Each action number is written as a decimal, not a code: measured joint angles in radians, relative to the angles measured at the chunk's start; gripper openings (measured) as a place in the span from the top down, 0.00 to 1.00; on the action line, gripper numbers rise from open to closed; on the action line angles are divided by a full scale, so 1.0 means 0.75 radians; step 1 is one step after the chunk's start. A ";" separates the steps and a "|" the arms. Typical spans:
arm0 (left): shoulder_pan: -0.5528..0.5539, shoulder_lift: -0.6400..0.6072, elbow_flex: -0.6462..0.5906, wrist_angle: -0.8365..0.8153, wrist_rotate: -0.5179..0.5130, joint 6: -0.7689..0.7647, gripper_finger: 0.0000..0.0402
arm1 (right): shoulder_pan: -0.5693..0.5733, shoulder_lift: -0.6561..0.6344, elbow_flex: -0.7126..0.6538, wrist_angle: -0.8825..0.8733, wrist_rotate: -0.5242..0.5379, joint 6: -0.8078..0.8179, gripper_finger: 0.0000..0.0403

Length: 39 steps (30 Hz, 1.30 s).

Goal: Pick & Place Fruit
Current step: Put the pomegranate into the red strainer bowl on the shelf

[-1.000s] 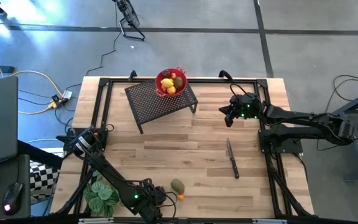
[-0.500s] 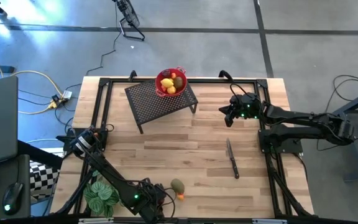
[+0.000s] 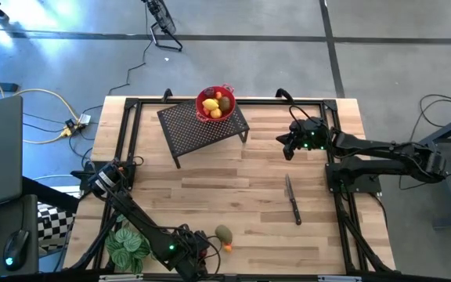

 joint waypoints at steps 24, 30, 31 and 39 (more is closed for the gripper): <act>0.000 0.000 0.000 0.000 -0.020 0.010 0.50 | 0.000 0.000 0.000 -0.002 0.000 -0.001 0.99; 0.001 0.000 0.000 0.000 -0.031 0.037 0.50 | 0.000 0.000 0.000 -0.002 0.000 -0.007 0.99; 0.002 0.000 0.000 -0.003 -0.031 0.039 0.50 | 0.000 0.000 0.000 -0.002 0.000 -0.016 0.99; 0.082 -0.007 0.023 -0.043 0.005 0.125 0.51 | 0.000 0.000 0.000 -0.003 0.004 -0.036 0.99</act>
